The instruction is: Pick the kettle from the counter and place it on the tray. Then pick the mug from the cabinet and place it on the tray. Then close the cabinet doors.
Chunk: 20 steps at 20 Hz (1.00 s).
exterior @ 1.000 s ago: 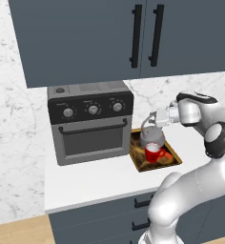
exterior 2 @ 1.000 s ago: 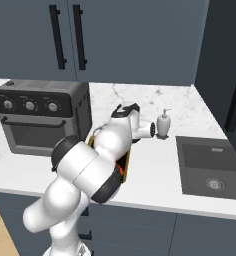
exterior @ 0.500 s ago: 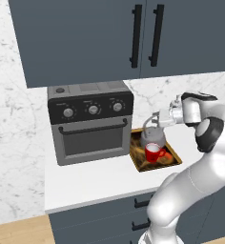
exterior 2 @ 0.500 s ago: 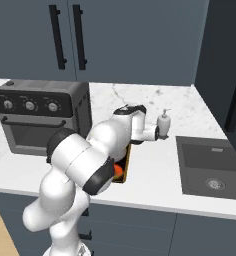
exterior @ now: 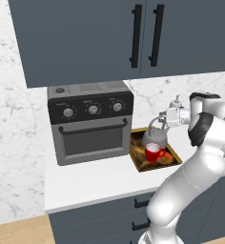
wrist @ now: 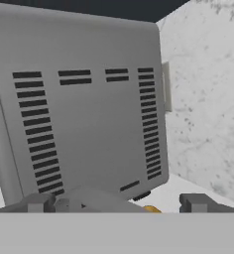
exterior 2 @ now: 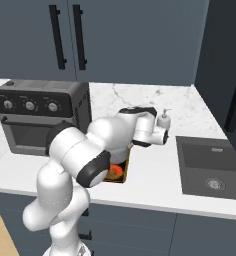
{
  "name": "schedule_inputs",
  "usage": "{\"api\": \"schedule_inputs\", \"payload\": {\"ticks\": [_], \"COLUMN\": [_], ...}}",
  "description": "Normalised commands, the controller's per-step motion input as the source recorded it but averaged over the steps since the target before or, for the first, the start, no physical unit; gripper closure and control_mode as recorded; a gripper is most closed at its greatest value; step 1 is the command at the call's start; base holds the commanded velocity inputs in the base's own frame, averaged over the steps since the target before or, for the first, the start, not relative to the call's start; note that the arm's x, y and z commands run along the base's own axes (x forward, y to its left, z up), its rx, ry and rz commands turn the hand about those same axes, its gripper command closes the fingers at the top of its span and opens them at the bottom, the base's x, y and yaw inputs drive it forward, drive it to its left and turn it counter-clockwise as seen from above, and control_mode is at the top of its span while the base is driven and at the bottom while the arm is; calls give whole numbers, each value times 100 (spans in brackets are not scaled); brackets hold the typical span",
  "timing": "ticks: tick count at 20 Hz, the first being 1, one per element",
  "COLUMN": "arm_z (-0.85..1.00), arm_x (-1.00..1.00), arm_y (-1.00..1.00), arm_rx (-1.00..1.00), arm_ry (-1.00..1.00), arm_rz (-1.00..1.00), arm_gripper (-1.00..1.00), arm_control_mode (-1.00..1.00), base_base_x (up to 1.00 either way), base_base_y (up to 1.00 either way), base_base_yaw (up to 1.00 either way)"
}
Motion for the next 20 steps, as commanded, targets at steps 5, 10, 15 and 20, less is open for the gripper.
{"api": "schedule_inputs", "payload": {"ticks": [5, 10, 15, 20], "arm_z": [-3, -1, 37, 42], "arm_x": [0, -9, -64, -72], "arm_y": [-36, -48, -9, 40], "arm_rx": [2, 4, 5, 0], "arm_ry": [0, 0, -3, 0], "arm_rz": [0, 0, 0, 0], "arm_gripper": [-100, -100, -100, -100], "arm_control_mode": [-100, -100, -100, -100], "base_base_x": [0, 0, 0, 0], "base_base_y": [0, 0, 0, 0], "base_base_yaw": [0, 0, 0, 0]}}
